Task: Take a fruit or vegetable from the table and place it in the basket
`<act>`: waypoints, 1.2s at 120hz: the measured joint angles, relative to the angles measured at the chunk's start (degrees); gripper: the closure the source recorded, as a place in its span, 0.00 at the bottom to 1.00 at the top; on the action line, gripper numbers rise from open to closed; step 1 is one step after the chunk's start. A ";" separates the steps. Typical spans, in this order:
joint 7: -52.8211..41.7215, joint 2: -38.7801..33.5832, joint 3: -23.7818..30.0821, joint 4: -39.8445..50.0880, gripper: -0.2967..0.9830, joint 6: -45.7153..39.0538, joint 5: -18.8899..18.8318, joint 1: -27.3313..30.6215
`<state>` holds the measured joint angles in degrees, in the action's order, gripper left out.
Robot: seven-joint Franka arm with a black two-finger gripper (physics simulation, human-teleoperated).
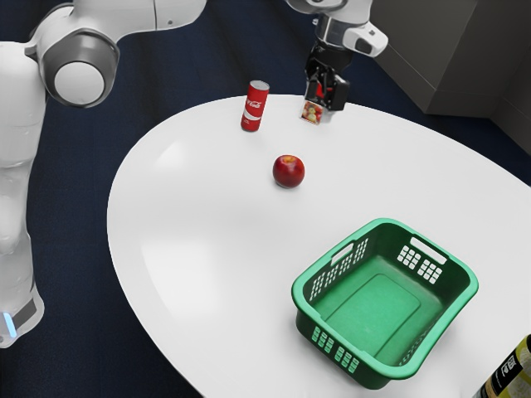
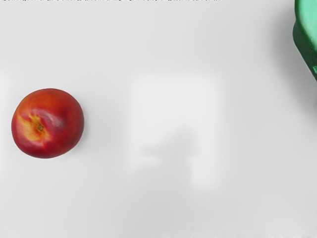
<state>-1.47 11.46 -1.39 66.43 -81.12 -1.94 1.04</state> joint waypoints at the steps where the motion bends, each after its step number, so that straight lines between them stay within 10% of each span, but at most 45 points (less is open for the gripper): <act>1: -0.01 0.00 0.04 -0.10 0.23 0.02 0.01 -0.05; 144: 0.49 14.65 -4.64 -0.78 0.23 1.07 2.01 10.50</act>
<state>-0.98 26.10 -6.03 65.65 -80.05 0.07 11.54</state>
